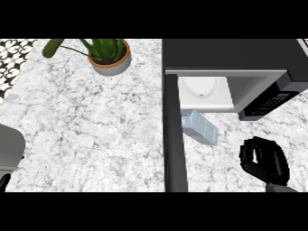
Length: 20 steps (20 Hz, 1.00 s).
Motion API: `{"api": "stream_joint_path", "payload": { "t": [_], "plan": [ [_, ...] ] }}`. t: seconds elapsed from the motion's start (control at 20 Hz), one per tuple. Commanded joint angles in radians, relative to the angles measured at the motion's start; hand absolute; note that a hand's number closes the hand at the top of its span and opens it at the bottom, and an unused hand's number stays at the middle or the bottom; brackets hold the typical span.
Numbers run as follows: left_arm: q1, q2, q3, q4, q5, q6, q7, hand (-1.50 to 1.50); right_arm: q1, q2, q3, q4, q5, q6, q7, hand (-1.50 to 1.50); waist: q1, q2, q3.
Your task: Pick up the milk, place it into the microwave and close the microwave
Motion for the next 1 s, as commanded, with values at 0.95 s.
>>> {"api": "stream_joint_path", "payload": {
  "t": [0.95],
  "plan": [
    [0.038,0.021,0.176,0.072,0.114,-0.136,-0.05,-1.5,0.365,0.166,0.369,-0.921,0.093,-0.382,0.499,1.5,0.003,0.001,0.0]
  ]
}}
